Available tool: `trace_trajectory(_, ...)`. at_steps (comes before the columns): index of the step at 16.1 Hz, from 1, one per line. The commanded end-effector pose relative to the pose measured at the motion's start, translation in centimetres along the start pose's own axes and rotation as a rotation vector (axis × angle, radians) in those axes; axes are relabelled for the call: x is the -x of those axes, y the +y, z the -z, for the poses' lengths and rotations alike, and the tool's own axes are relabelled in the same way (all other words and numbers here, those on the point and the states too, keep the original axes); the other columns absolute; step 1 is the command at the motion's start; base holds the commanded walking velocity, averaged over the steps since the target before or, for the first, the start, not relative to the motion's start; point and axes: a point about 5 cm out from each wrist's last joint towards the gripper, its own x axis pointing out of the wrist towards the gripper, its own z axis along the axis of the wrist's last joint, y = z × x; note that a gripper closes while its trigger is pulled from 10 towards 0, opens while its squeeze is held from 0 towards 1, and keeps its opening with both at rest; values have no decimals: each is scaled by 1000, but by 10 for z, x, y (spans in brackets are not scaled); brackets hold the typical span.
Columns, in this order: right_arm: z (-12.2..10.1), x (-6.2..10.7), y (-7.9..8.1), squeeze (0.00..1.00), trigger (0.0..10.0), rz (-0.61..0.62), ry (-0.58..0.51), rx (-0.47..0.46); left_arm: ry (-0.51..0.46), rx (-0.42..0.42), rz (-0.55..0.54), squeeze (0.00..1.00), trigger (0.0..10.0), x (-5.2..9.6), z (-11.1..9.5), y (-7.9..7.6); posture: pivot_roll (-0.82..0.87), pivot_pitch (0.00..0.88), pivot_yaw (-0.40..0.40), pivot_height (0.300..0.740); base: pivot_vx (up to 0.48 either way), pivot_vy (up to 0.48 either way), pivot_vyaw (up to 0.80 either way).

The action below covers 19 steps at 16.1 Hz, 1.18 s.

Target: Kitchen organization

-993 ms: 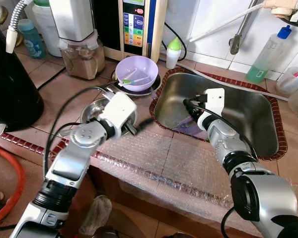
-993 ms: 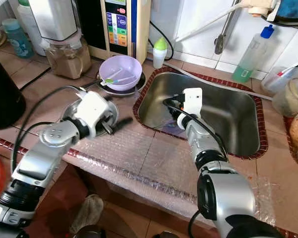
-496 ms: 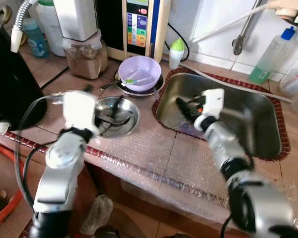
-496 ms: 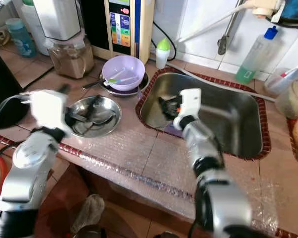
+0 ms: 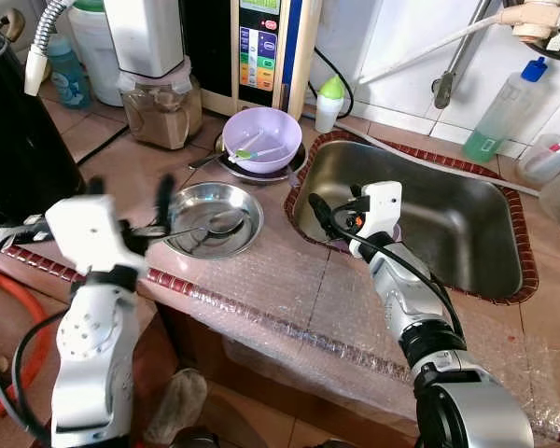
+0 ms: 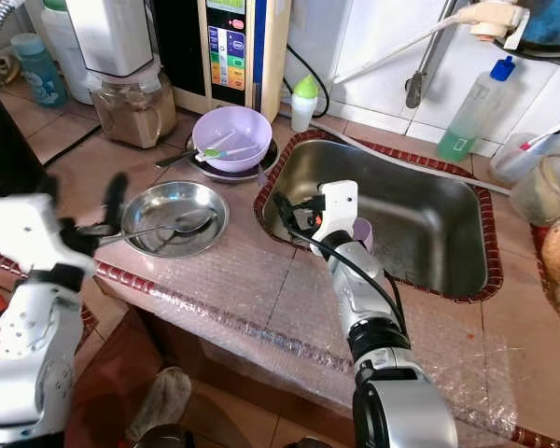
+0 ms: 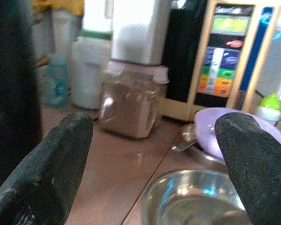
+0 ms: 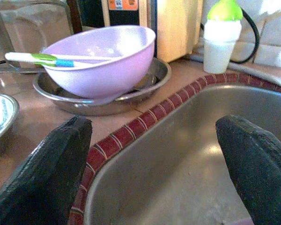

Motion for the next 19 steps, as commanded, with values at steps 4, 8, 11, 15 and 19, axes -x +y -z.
trace_trajectory(4,-1,1,0,514,10000,10,14,12,56,25,-79,0,10000,15,13,6,147,13,-85,740,0,0,0)
trace_trajectory(8,2,1,3,0,10000,2,34,10,104,38,-125,0,10000,25,23,13,148,16,-84,740,0,0,0)
trace_trajectory(11,3,1,5,0,10000,-3,43,9,165,102,-169,0,10000,28,34,17,149,20,-82,740,0,0,0)
trace_trajectory(15,4,1,8,0,10000,-14,50,13,219,199,-130,0,10000,18,49,10,133,16,-77,740,0,0,0)
trace_trajectory(19,3,2,6,0,10000,-4,45,15,227,248,-109,0,7882,5,55,10,120,13,-69,740,0,0,0)
